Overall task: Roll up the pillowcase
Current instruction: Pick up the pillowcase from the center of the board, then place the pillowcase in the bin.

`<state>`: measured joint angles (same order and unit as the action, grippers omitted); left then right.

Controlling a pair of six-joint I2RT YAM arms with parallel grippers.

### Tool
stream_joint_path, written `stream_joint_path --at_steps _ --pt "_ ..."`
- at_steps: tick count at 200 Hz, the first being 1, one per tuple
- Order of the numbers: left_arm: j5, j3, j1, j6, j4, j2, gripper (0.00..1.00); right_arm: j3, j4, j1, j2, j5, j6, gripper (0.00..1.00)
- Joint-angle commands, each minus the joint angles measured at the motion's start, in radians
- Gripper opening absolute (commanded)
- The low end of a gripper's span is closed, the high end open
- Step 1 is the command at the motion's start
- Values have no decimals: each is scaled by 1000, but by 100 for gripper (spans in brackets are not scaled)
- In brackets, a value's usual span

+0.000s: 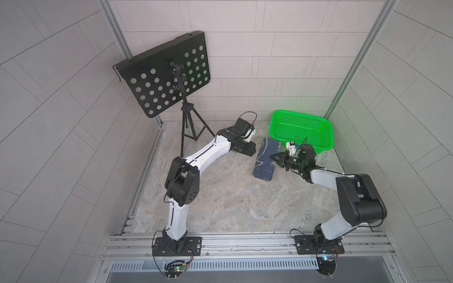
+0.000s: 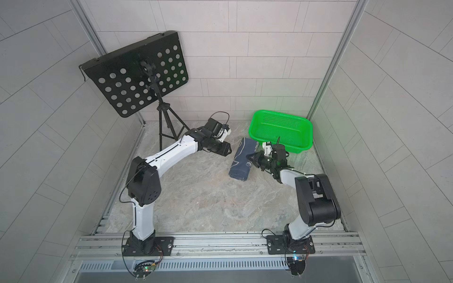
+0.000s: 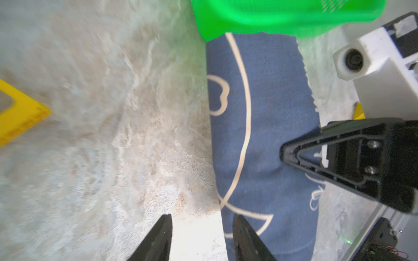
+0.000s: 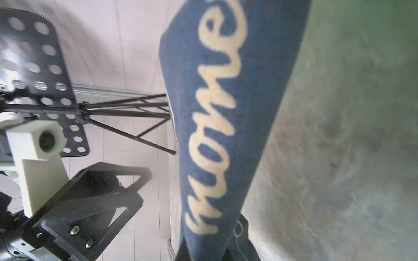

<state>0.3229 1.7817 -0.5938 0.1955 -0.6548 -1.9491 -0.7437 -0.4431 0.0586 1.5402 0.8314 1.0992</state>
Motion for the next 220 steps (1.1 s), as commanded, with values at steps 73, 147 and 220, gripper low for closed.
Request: stream_joint_path --at_steps 73,147,220 --pt "-60 -80 34 13 -17 148 54 -476 73 -135 180 -443 153 2" --pt "-45 -142 54 -4 -10 174 56 -773 -41 -146 521 -694 254 5" --pt "-3 -140 69 -18 -24 137 56 -783 -101 -134 660 -923 411 8"
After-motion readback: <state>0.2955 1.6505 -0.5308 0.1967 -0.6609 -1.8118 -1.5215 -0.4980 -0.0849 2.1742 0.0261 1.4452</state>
